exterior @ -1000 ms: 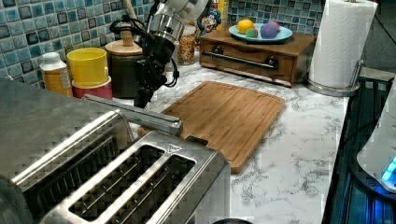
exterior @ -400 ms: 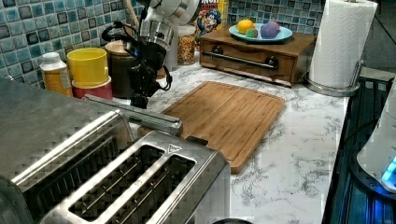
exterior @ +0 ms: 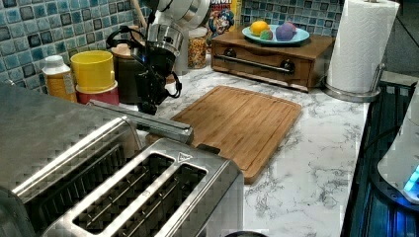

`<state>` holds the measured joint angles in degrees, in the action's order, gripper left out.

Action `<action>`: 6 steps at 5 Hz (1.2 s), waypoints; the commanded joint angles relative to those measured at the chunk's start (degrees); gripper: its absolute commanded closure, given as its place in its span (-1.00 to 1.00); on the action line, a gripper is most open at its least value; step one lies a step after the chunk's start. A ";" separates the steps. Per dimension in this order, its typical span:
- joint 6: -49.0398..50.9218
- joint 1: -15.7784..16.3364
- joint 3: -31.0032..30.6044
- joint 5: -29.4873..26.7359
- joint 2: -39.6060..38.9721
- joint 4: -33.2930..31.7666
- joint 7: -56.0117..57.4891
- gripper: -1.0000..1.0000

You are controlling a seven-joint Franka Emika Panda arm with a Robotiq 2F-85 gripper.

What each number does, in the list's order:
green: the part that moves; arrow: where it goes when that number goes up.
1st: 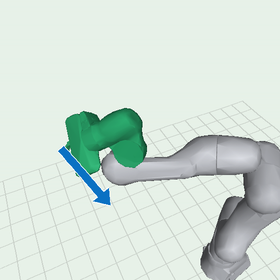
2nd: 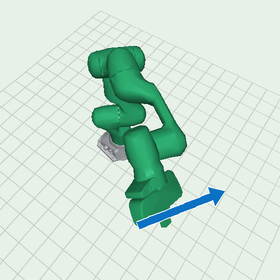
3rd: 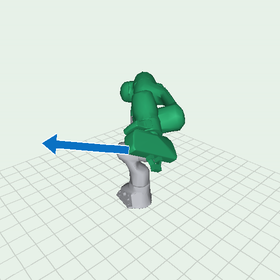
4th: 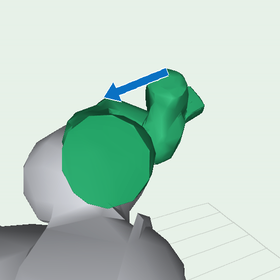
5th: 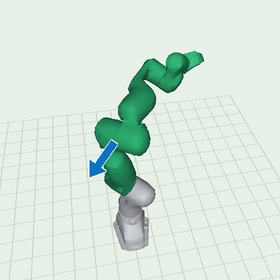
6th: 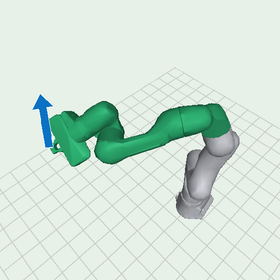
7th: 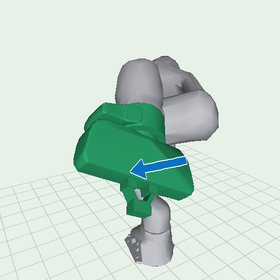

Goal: Close the oven.

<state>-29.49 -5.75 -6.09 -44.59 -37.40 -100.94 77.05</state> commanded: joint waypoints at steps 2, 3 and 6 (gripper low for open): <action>0.39 6.67 -8.10 -3.45 12.60 2.07 -0.95 1.00; -1.89 9.92 -8.01 -0.66 15.09 1.92 -3.99 1.00; 0.32 23.71 -2.50 30.20 11.71 12.39 -33.71 1.00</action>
<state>-31.89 10.10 -4.75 -13.43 -24.07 -99.37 50.05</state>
